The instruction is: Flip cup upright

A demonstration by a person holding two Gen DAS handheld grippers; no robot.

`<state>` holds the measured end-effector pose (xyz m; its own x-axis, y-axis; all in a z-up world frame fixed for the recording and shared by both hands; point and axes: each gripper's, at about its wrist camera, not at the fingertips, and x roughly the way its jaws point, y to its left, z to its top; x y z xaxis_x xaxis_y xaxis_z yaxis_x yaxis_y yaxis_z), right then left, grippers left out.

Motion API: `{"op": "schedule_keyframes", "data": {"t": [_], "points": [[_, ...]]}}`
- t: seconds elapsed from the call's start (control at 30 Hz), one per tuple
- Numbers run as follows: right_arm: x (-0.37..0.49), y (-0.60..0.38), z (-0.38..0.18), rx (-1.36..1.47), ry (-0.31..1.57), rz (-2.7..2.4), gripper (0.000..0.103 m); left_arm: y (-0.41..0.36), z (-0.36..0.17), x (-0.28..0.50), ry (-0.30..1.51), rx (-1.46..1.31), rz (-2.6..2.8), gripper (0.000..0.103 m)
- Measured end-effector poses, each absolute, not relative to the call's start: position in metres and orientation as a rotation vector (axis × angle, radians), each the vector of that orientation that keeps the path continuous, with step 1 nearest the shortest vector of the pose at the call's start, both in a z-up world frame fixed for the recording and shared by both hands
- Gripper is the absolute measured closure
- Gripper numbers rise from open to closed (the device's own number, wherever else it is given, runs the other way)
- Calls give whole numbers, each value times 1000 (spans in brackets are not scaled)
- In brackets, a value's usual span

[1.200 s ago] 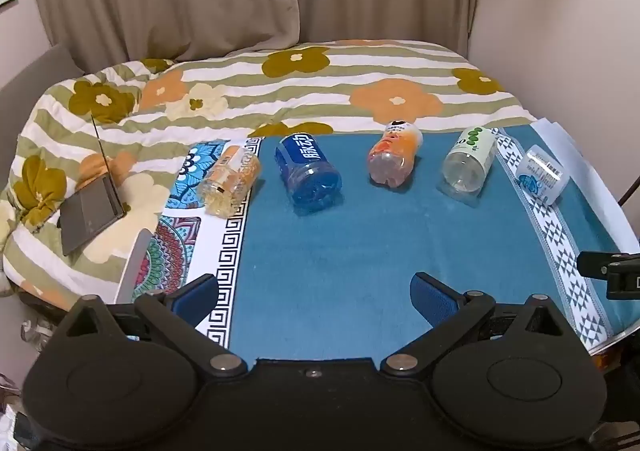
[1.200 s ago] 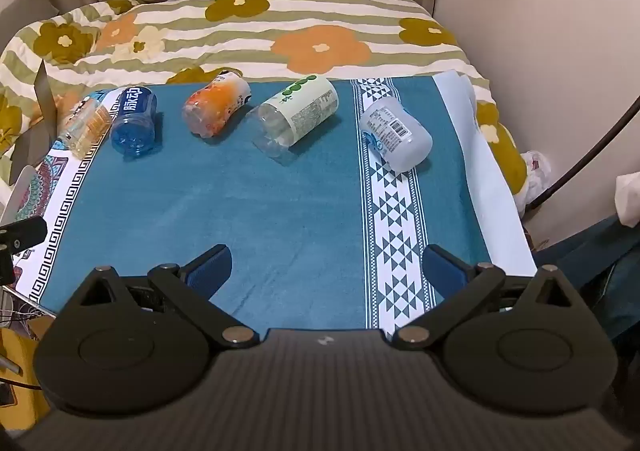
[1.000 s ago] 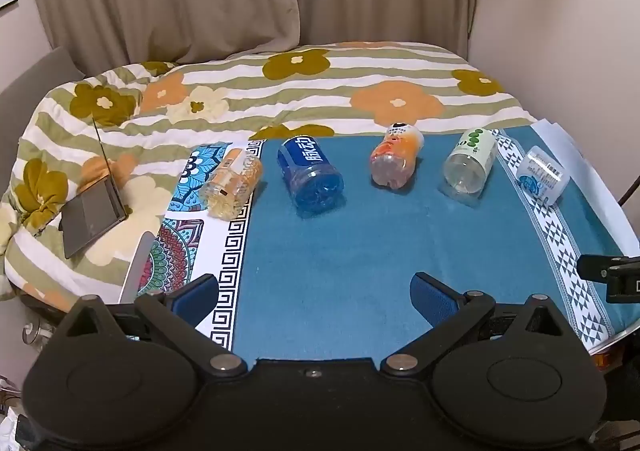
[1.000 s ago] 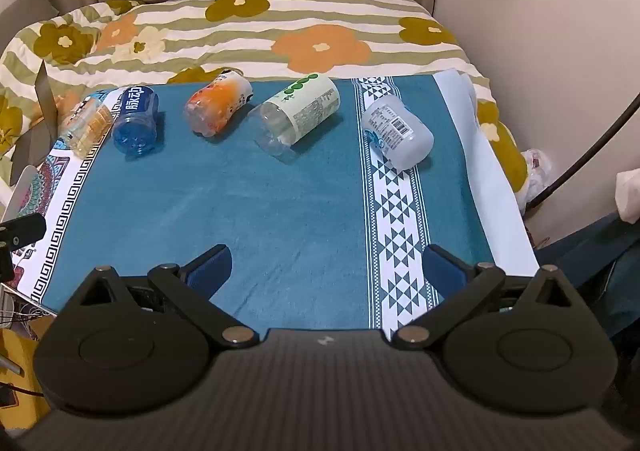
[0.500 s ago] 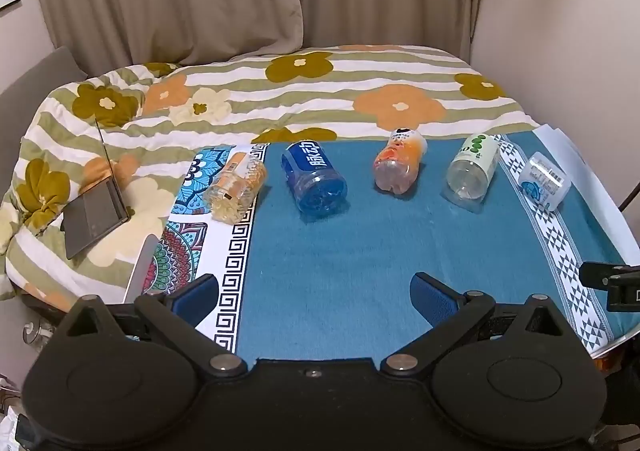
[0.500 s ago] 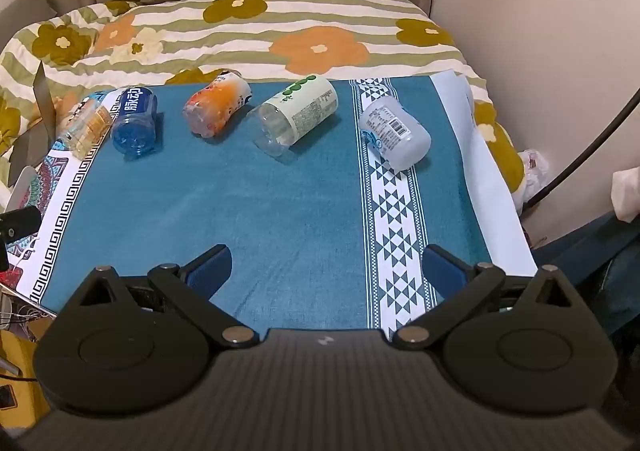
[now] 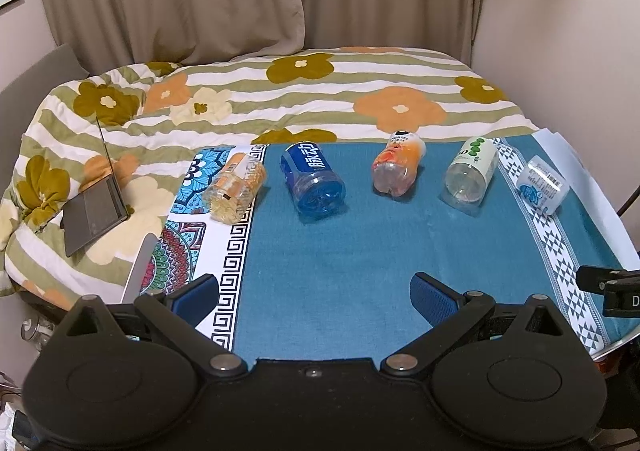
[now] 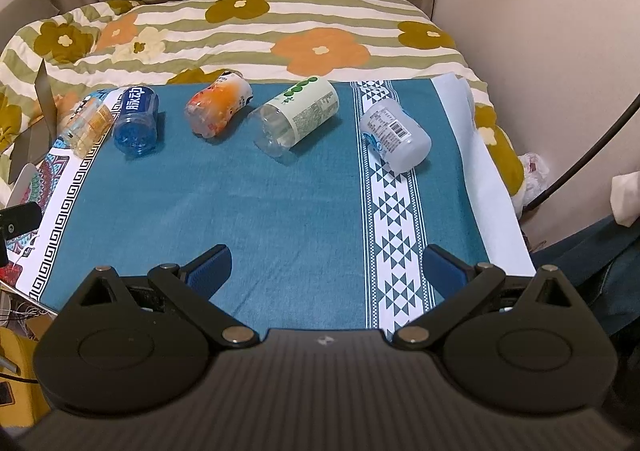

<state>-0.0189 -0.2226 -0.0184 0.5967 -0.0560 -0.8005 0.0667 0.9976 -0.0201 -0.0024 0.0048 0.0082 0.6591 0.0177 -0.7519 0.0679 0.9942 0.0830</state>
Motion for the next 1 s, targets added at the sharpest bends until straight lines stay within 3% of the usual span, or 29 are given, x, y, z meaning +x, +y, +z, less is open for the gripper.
{"op": "schedule_keyframes", "data": {"t": [1.0], "points": [[-20, -222, -21, 12, 940, -70, 0, 1, 11, -5, 838, 111, -23, 0]]}}
